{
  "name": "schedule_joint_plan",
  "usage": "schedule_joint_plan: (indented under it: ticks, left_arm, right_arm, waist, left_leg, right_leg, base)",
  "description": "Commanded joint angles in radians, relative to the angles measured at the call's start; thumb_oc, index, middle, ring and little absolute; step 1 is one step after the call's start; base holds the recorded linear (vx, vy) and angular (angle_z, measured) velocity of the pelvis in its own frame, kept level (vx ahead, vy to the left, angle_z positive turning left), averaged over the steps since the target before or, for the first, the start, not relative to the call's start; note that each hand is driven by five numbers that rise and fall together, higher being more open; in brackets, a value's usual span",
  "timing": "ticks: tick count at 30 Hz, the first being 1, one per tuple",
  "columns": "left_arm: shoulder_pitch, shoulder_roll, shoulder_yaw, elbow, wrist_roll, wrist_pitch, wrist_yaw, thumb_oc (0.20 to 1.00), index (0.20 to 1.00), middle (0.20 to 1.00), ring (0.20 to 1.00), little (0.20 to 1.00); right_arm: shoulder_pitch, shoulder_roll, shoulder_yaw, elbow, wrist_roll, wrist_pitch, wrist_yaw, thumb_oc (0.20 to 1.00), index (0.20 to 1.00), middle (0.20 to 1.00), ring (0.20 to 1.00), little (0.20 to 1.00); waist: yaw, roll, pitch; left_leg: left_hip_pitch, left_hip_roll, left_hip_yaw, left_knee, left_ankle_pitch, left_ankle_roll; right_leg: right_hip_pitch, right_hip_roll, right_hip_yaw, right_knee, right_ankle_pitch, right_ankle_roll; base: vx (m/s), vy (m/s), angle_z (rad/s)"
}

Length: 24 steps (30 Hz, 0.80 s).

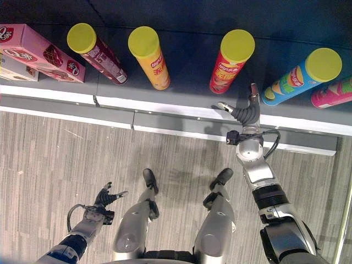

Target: Put the goods on the table back onto the shelves and tidy them up.

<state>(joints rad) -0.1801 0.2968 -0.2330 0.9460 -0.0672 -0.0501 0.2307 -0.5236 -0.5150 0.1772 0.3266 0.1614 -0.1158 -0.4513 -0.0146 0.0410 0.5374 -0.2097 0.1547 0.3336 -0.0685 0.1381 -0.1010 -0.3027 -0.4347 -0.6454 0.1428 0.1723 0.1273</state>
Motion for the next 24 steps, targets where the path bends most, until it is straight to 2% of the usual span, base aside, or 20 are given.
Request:
schedule_joint_plan:
  ticks: [1, 24]
  left_arm:
    - [-0.022, 0.046, -0.018, 0.063, -0.039, -0.001, 0.011, 1.000, 1.000, 1.000, 1.000, 1.000]
    - [-0.019, 0.063, -0.010, 0.058, -0.033, 0.001, -0.004, 1.000, 1.000, 1.000, 1.000, 1.000]
  right_arm:
    - [-0.062, -0.001, -0.041, 0.002, 0.034, -0.034, 0.003, 1.000, 1.000, 1.000, 1.000, 1.000]
    - [-0.103, -0.003, 0.046, 0.009, 0.019, -0.010, 0.082, 1.000, 1.000, 1.000, 1.000, 1.000]
  waist:
    - [0.040, -0.008, -0.018]
    - [0.054, -0.015, -0.018]
  left_leg:
    - [0.090, 0.048, 0.076, -0.019, -0.110, -0.041]
    - [0.096, 0.052, 0.073, -0.019, -0.109, -0.042]
  right_leg:
    - [-0.106, -0.067, 0.080, 0.223, -0.110, 0.071]
    - [-0.108, -0.066, 0.076, 0.246, -0.118, 0.067]
  base:
    - [0.00, 0.000, 0.00]
    - [0.00, 0.000, 0.00]
